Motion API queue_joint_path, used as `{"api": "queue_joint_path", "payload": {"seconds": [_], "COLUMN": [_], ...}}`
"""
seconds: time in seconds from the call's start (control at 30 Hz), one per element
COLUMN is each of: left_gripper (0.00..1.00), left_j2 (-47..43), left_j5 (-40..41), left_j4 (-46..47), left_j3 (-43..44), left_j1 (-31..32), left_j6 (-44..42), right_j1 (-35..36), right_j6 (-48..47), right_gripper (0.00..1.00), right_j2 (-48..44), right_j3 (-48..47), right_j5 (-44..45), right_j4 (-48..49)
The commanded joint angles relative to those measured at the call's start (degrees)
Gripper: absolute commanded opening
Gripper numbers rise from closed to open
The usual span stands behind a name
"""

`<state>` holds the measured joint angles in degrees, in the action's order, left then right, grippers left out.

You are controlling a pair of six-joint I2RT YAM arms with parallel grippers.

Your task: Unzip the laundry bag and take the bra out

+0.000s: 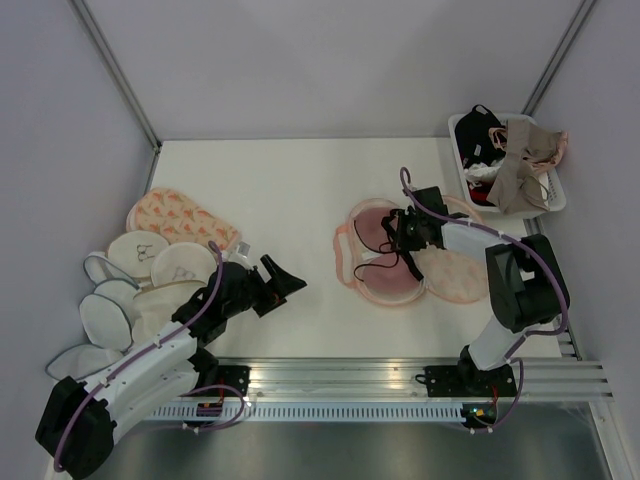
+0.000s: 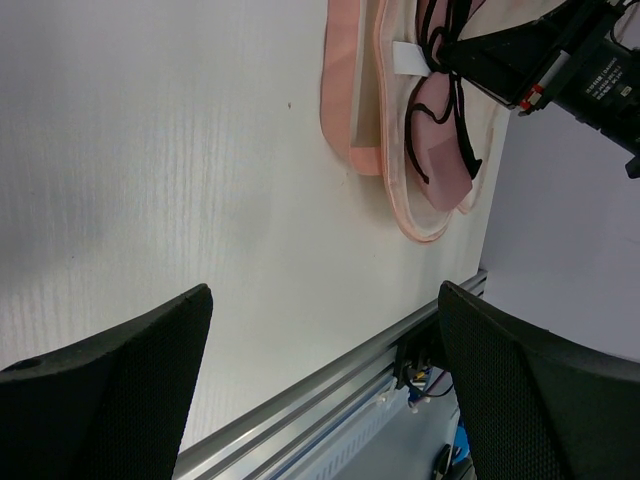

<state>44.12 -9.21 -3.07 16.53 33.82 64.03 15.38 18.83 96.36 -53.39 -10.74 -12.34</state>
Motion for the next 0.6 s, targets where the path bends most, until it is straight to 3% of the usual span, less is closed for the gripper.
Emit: {"api": "queue_joint_path", "payload": {"seconds": [0.0,0.03,0.23,0.37,0.57], "left_gripper": [0.96,0.96,0.96,0.96,0.96], "left_j2": [-0.79,-0.88,-1.40,-1.93,-2.02], "left_j5": [-0.63,-0.63,-0.11,-0.19,-0.37], "left_j4": [1.14,1.05,0.35,0.08,-0.01], "left_j3": [0.08,0.08,0.16,-0.01,0.25], "left_j1": [-0.25,-0.25,-0.34,-0.43,-0.60], "left_j6": [-0.05,-0.05,-0.40,-0.22,-0.40], "right_j1": [0.71,0.79,0.88,0.88,0.80], "right_j6": [0.42,0.77,2.26,5.59,7.45], "right_gripper": [0.10,0.01,0.00,0.00,0.00], "right_j2": [1.55,1.73,-2.74,-10.55,-19.97], "right_j3": [0.12,0.12,1.18,0.65,-5.05], "right_j5": [-3.22,-3.67,-11.30,-15.79,-11.52], "right_j4": [2.32,2.84,5.48,7.06,3.03]}}
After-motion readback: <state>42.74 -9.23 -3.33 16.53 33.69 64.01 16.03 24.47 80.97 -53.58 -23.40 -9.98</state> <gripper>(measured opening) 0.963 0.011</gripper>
